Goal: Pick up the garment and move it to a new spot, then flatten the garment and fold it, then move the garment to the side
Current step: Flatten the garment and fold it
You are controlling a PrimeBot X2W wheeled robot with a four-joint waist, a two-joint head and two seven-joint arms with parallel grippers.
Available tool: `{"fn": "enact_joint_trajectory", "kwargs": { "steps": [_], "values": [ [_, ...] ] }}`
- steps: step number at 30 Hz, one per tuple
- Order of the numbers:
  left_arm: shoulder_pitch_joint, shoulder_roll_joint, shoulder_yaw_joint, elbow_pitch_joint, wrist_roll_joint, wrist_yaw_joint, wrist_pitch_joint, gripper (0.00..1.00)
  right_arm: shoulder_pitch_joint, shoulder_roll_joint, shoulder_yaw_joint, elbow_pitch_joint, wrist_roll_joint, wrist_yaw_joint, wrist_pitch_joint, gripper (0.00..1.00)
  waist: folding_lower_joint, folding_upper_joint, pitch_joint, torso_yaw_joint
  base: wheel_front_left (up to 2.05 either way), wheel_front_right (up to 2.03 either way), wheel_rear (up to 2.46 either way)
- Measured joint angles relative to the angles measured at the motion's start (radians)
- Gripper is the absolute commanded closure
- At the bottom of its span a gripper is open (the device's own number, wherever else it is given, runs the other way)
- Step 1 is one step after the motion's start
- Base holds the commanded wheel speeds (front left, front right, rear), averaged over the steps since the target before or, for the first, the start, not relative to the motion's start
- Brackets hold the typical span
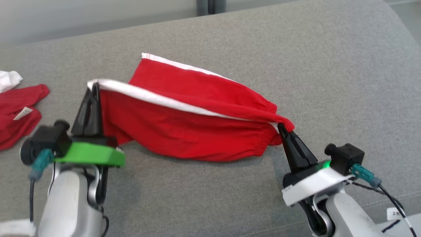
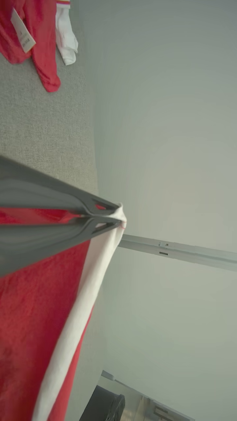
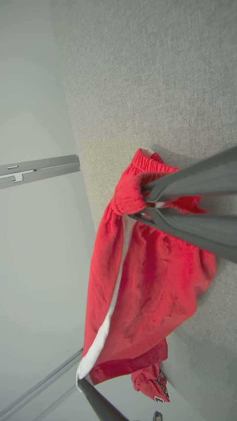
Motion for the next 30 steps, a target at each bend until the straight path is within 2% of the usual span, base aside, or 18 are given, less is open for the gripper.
{"fn": "enact_joint_trajectory", "kwargs": {
  "steps": [6,14,19,25,26,28,29,30],
  "values": [
    [-0.206,0.021,-0.024,0.184,0.052,-0.003,0.000,1.00,-0.100,0.054,-0.016,0.094,-0.006,0.000,0.000,1.00,0.0000,0.0000,0.055,-0.038,0.00,0.00,0.00],
    [-0.432,0.052,-0.040,0.451,0.115,-0.004,0.000,1.00,-0.256,0.080,0.000,0.226,0.035,0.000,0.000,1.00,0.0000,0.0000,0.160,-0.110,0.00,0.00,0.00],
    [-0.507,0.058,-0.040,0.551,0.136,-0.001,0.000,1.00,-0.315,0.081,0.030,0.274,0.076,0.000,0.000,1.00,0.0000,0.0000,0.209,-0.145,0.00,0.00,0.00],
    [-0.571,0.062,-0.024,0.644,0.145,0.024,0.000,1.00,-0.375,0.082,0.053,0.319,0.104,0.000,0.000,1.00,0.0000,0.0000,0.253,-0.172,0.00,0.00,0.00],
    [-0.577,0.062,-0.023,0.653,0.145,0.027,0.000,0.97,-0.380,0.082,0.055,0.323,0.108,0.000,0.000,1.00,0.0000,0.0000,0.256,-0.174,0.00,0.00,0.00],
    [-0.585,0.060,-0.020,0.661,0.145,0.031,0.000,0.53,-0.385,0.082,0.054,0.325,0.110,0.000,0.000,1.00,0.0000,0.0000,0.259,-0.173,0.00,0.00,0.00],
    [-0.588,0.058,-0.018,0.663,0.145,0.034,0.000,0.02,-0.386,0.082,0.054,0.327,0.110,0.000,0.000,0.85,0.0000,0.0000,0.259,-0.171,0.00,0.00,0.00],
    [-0.590,0.057,-0.016,0.664,0.145,0.037,0.000,0.00,-0.387,0.082,0.053,0.327,0.110,0.000,0.000,0.63,0.0000,0.0000,0.258,-0.170,0.00,0.00,0.00]
  ]
}}
